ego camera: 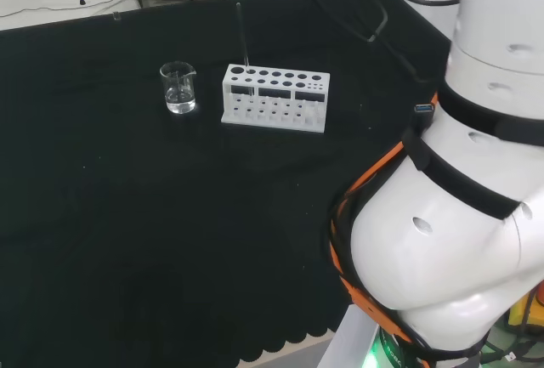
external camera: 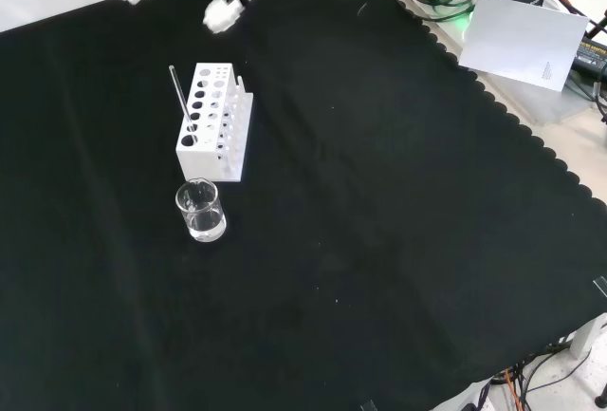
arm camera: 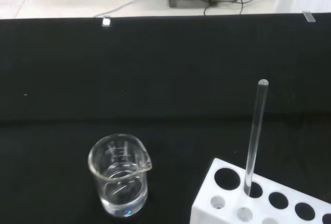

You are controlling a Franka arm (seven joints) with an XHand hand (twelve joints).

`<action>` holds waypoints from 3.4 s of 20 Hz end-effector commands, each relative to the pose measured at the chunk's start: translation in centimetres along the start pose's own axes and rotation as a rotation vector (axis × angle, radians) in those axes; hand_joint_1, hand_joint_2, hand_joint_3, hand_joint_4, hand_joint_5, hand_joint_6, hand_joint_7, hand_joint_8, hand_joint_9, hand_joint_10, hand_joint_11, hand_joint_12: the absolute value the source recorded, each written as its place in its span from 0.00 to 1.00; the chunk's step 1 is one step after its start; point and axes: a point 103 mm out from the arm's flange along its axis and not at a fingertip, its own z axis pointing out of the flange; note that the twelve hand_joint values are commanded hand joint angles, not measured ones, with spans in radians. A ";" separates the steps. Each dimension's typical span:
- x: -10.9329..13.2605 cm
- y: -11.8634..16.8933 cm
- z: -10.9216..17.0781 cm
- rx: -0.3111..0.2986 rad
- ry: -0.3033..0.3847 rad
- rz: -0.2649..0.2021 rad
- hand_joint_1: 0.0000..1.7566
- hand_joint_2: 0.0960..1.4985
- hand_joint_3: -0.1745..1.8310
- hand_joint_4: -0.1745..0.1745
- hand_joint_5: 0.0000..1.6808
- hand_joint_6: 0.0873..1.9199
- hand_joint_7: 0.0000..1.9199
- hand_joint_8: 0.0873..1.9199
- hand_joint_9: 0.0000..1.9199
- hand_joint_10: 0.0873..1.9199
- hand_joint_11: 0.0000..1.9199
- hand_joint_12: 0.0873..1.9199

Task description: Take the glass rod from the white test tube rack.

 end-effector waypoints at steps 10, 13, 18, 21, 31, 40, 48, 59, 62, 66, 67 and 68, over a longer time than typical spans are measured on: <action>-3.6 4.9 3.3 0.043 -0.021 0.089 0.40 0.53 0.32 0.03 0.15 0.00 0.13 0.46 0.30 0.44 0.15 0.75; -4.2 4.9 4.0 0.052 -0.025 0.102 0.40 0.53 0.32 0.02 0.15 0.00 0.16 0.47 0.32 0.45 0.16 0.75; -5.0 5.0 5.1 0.068 -0.018 0.115 0.40 0.53 0.32 0.00 0.18 0.00 0.22 0.48 0.37 0.46 0.20 0.74; -5.1 5.1 5.6 0.068 -0.019 0.119 0.40 0.53 0.32 0.00 0.21 0.00 0.26 0.49 0.41 0.47 0.22 0.73; -5.0 6.2 7.8 0.094 -0.015 0.112 0.41 0.53 0.32 0.00 0.19 0.45 0.35 0.54 0.52 0.52 0.39 0.66; -6.0 7.1 10.4 0.116 -0.018 0.122 0.42 0.53 0.33 0.00 0.21 0.53 0.38 0.58 0.57 0.58 0.56 0.64; -6.5 7.0 11.4 0.118 -0.017 0.133 0.42 0.53 0.33 0.00 0.24 0.55 0.42 0.64 0.65 0.64 0.69 0.64; -5.8 6.9 13.1 0.108 0.009 0.117 0.51 0.50 0.34 0.00 0.42 0.54 0.53 0.69 0.82 0.62 0.93 0.57; -5.7 7.0 13.4 0.120 0.021 0.118 0.53 0.50 0.34 0.00 0.45 0.52 0.55 0.68 0.84 0.59 0.94 0.55; -5.4 6.9 13.6 0.120 0.045 0.112 0.56 0.49 0.35 0.00 0.48 0.51 0.56 0.67 0.85 0.56 0.95 0.54; -5.3 6.9 13.6 0.119 0.056 0.111 0.57 0.49 0.35 0.00 0.49 0.50 0.57 0.66 0.85 0.55 0.96 0.53; -5.2 6.8 13.6 0.114 0.067 0.111 0.60 0.53 0.32 0.00 0.53 0.49 0.58 0.65 0.86 0.53 0.96 0.51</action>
